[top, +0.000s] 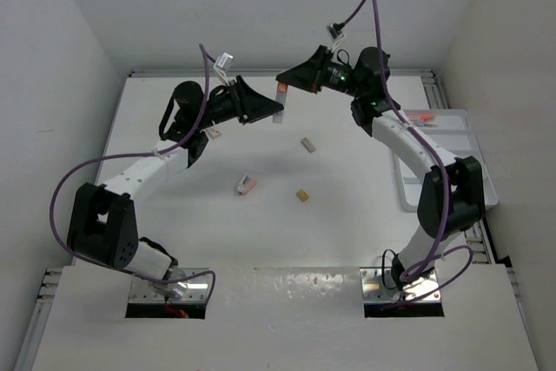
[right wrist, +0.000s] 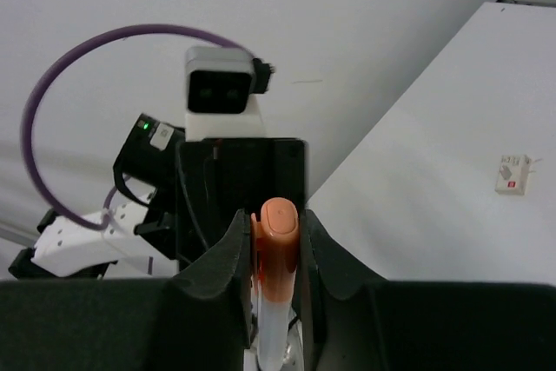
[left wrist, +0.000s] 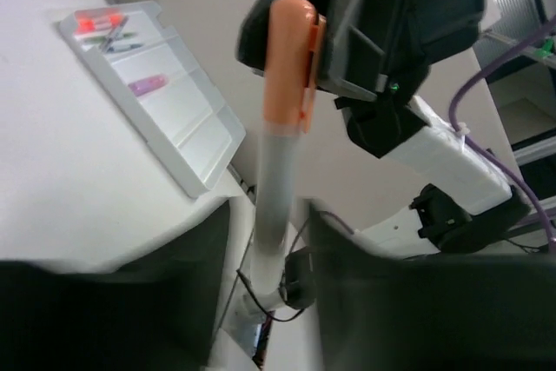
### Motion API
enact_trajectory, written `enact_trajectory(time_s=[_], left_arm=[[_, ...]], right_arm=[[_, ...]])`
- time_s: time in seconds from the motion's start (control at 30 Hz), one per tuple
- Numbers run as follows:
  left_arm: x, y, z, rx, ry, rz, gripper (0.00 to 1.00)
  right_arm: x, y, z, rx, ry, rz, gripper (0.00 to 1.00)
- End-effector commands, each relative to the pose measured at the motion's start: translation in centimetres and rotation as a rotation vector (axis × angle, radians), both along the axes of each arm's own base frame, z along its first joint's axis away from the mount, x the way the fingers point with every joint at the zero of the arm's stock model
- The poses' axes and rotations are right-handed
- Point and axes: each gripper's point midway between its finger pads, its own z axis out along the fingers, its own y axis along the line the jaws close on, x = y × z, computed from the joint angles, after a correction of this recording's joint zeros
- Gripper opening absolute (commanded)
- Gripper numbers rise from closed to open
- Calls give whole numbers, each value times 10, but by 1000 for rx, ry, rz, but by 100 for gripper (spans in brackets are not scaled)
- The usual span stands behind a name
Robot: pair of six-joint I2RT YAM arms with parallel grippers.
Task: Sort the stationery into containers
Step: Place the pen in the storage box.
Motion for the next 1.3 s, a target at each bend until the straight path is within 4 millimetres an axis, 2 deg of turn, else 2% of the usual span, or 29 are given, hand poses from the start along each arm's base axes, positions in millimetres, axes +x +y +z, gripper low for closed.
enact_trajectory(time_s=[0.0,0.07,0.1,0.13,0.17,0.2,0.27,0.3,0.33,0.37,0.4,0.43,0.47,0.5,0.57,0.63,0.7,0.73,0.83,0.97,1.27], left_arm=[[13,9,1,62,10,75,55],[20,13,-10,156,0,99,78],[30,20,-18,229,-57,134,100],[33,24,-22,294,-42,139,100],[39,29,-31,351,-53,153,100],[46,38,-42,455,-124,177,100],[56,54,-56,584,-143,238,100],[60,61,-60,634,-188,259,100],[61,66,-68,661,-191,276,100],[66,74,-72,695,-190,328,100],[67,78,-77,722,-197,341,100],[71,83,-79,756,-216,366,100],[73,86,-82,786,-221,384,100],[72,82,-83,819,-227,388,100],[73,79,-88,885,-263,399,100],[72,75,-91,908,-275,384,100],[71,72,-96,932,-273,377,100],[71,70,-97,938,-276,364,100],[65,64,-105,959,-281,310,100],[64,69,-110,972,-290,306,100],[65,61,-118,959,-281,257,100]], right_arm=[[-23,0,29,-11,-155,60,1],[-18,-16,24,-56,-172,46,0],[-18,-25,19,-98,-194,36,0],[-10,-44,16,-130,-202,1,0],[-10,-55,13,-166,-223,5,0],[-4,-83,2,-245,-245,-40,0],[-1,-115,-9,-331,-274,-77,0],[0,-145,-28,-419,-281,-104,0],[-2,-166,-26,-474,-321,-132,0],[-5,-180,-35,-538,-340,-135,0],[-10,-210,-56,-687,-401,-133,0],[-24,-223,-67,-763,-376,-106,0],[-24,-237,-75,-849,-432,-100,0],[-19,-267,-86,-1014,-541,-101,0],[-21,-302,-101,-1163,-604,-75,0],[-24,-324,-115,-1282,-629,-22,0],[-22,-347,-136,-1393,-651,61,0],[-25,-353,-141,-1427,-662,93,0],[-20,-379,-172,-1562,-720,209,0],[-15,-395,-199,-1638,-745,282,0],[28,-408,-220,-1748,-750,375,0]])
